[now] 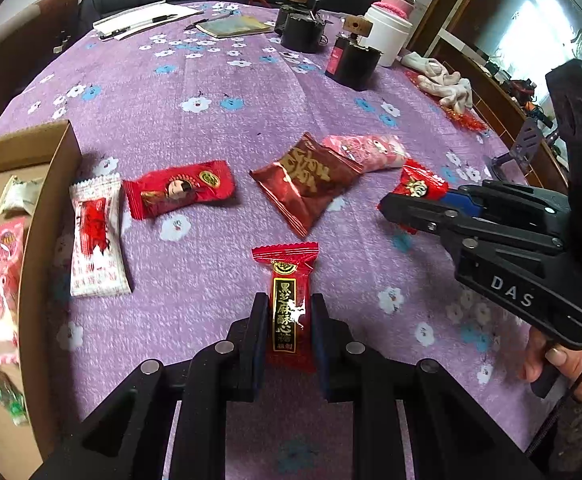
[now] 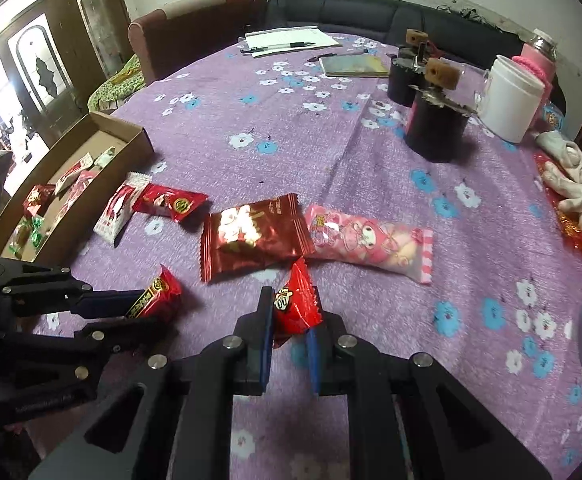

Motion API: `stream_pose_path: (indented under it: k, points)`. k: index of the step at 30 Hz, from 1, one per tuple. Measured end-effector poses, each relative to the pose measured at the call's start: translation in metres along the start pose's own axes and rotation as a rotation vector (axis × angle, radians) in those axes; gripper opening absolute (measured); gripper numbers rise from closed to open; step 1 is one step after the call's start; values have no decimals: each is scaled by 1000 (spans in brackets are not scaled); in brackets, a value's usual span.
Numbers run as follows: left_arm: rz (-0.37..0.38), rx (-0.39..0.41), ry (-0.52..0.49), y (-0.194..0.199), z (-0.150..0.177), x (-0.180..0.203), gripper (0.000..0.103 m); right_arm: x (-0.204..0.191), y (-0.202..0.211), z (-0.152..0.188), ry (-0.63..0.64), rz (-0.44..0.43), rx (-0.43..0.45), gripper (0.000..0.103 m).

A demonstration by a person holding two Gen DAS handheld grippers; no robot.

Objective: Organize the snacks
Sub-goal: 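Carry both red snacks over the cardboard tray and open both grippers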

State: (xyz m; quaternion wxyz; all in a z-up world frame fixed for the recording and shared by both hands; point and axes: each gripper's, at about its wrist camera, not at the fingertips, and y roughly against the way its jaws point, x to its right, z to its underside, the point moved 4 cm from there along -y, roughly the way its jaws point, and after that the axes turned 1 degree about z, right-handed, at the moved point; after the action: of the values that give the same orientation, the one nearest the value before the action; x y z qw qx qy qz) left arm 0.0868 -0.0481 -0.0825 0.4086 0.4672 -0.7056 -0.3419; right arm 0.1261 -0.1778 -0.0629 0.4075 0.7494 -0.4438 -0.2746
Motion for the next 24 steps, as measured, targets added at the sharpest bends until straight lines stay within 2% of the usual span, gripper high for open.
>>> stream_pose_path:
  k: [14,20,24]
  points:
    - [-80,92,-102,30,38,20,20,-19,24,23,18,-10,-8,14]
    - [-97,144,-90,56,44,9,20,-46,36,13,57,-32,14,14]
    - [-130,188,-65,79,47,-11,20,-73,39,-1,101,-55,28,14]
